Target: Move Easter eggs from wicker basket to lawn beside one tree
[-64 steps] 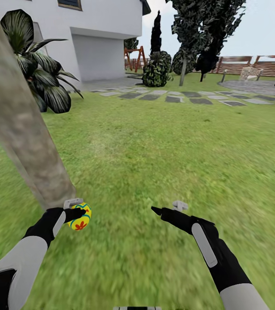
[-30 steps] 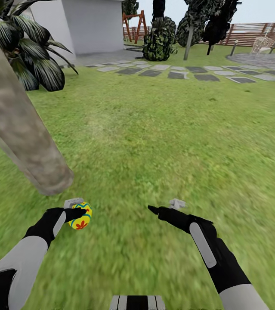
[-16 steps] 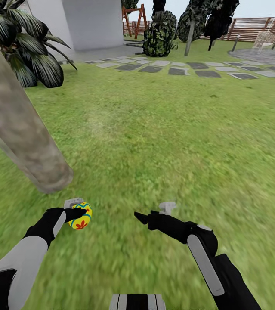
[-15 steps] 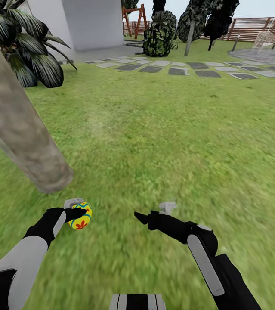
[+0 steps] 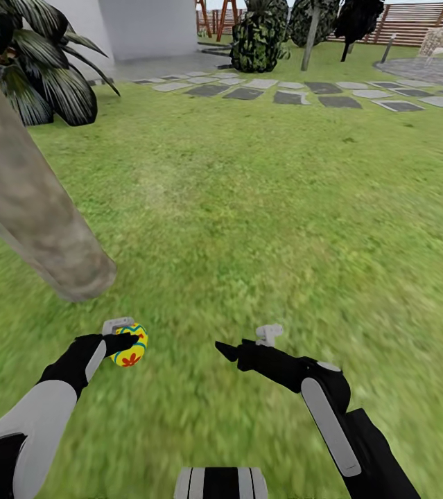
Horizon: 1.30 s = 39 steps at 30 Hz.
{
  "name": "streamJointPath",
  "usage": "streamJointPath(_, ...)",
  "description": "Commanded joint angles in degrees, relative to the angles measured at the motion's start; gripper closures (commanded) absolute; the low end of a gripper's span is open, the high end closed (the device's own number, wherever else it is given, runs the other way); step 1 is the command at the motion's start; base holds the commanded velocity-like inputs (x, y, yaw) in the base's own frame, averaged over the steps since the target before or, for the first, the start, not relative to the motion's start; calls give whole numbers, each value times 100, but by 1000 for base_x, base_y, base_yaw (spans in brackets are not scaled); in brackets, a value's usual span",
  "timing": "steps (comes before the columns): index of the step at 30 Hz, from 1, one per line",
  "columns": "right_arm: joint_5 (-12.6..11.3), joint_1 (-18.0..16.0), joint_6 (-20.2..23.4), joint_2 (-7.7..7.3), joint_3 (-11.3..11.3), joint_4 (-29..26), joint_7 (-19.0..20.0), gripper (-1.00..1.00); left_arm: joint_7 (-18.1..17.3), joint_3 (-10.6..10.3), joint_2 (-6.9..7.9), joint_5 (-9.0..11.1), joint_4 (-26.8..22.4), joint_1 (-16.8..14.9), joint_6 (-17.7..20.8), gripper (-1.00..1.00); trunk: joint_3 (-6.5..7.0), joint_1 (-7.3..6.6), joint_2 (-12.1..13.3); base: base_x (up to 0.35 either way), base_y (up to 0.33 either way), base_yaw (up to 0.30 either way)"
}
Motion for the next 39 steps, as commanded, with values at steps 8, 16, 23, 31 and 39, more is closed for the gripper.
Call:
streamJointPath(8, 11, -3, 23, -1, -2, -4, 19, -100, -31, 33, -6, -9, -11, 17, 18, 100, -49, 4, -5, 0, 0, 0)
streamJointPath(16, 11, -3, 23, -1, -2, -3, 19, -100, -36, 33, -6, -9, -14, 25, -153, 100, -160, 17, -11, 0, 0, 0)
streamJointPath(23, 11, -3, 23, 2, -2, -1, 19, -100, -35, 33, -5, -9, -13, 25, -171, 100, -293, 32, -19, 0, 0, 0)
streamJointPath(31, 9, -3, 23, 13, -2, 0, 16, -100, -35, 30, -7, -9, -19, 31, -179, 100, -448, 50, -29, 0, 0, 0)
streamJointPath(39, 11, -3, 24, 17, -2, 5, 18, -100, -27, 32, -7, -13, -20, 33, -189, 100, -559, 63, -35, 0, 0, 0)
